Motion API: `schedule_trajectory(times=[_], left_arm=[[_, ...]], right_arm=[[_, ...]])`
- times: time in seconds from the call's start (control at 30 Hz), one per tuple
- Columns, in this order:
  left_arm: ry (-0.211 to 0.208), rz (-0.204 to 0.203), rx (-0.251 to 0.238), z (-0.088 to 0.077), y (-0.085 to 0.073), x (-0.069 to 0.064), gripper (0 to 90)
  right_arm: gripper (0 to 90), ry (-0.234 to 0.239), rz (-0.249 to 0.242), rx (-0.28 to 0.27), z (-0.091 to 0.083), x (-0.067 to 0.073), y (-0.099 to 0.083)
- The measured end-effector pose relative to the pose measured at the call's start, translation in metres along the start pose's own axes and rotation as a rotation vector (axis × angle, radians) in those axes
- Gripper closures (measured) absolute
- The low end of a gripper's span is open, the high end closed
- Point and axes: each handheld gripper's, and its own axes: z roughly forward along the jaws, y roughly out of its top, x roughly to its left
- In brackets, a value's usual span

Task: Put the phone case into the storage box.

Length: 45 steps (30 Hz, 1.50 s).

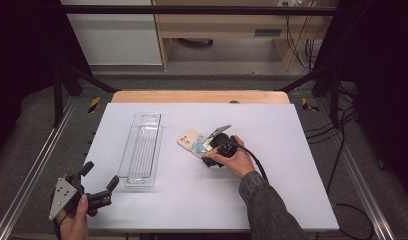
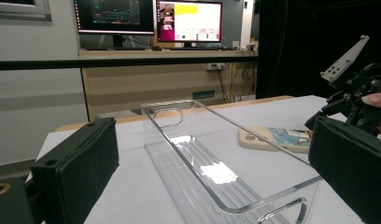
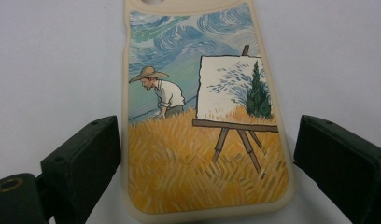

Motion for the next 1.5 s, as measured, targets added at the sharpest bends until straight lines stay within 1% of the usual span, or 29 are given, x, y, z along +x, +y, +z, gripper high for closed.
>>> schedule_trajectory(times=[0.2,0.43,0.53,0.77,0.83,0.97,1.17,1.27,1.3,1.33,1.37,1.47,1.5], left_arm=[[0.001,-0.005,-0.001,0.000,0.000,0.000,1.3],[0.001,-0.005,-0.002,-0.001,0.000,0.001,1.4],[0.000,-0.007,-0.003,-0.001,0.000,0.000,1.4],[0.000,-0.007,-0.004,-0.001,0.001,0.001,1.4],[0.000,-0.007,-0.004,-0.001,0.001,0.001,1.5],[0.000,-0.008,-0.002,-0.001,0.000,0.000,1.5],[0.001,-0.007,-0.005,-0.001,0.001,0.001,1.6],[0.004,-0.010,-0.009,-0.002,0.001,0.002,1.6],[0.004,-0.011,-0.009,-0.003,0.002,0.002,1.6],[0.005,-0.011,-0.009,-0.003,0.002,0.002,1.7],[0.005,-0.011,-0.010,-0.003,0.002,0.002,1.7],[0.004,-0.012,-0.012,-0.003,0.002,0.002,1.7],[0.003,-0.012,-0.013,-0.003,0.002,0.001,1.7]], right_arm=[[7.1,0.016,0.009,0.010,0.003,-0.002,-0.002],[6.9,0.018,0.011,0.013,0.004,-0.002,-0.003],[7.0,0.013,-0.002,0.013,0.004,-0.002,-0.003],[9.3,0.015,-0.004,0.011,0.003,-0.001,-0.004],[9.8,0.016,-0.015,0.015,0.003,-0.001,-0.003],[10.4,0.012,-0.009,0.017,0.003,0.000,-0.003],[11.4,0.015,-0.019,0.020,0.002,0.001,-0.003],[11.9,0.026,-0.012,0.015,0.000,0.003,-0.003],[12.0,0.026,-0.019,0.006,0.000,0.002,-0.003],[12.2,0.032,-0.010,0.002,-0.003,0.004,-0.003],[12.2,0.036,-0.018,-0.003,-0.004,0.004,-0.003],[12.3,0.042,-0.018,-0.008,-0.006,0.005,-0.003],[12.3,0.047,-0.011,-0.009,-0.007,0.005,-0.003]])
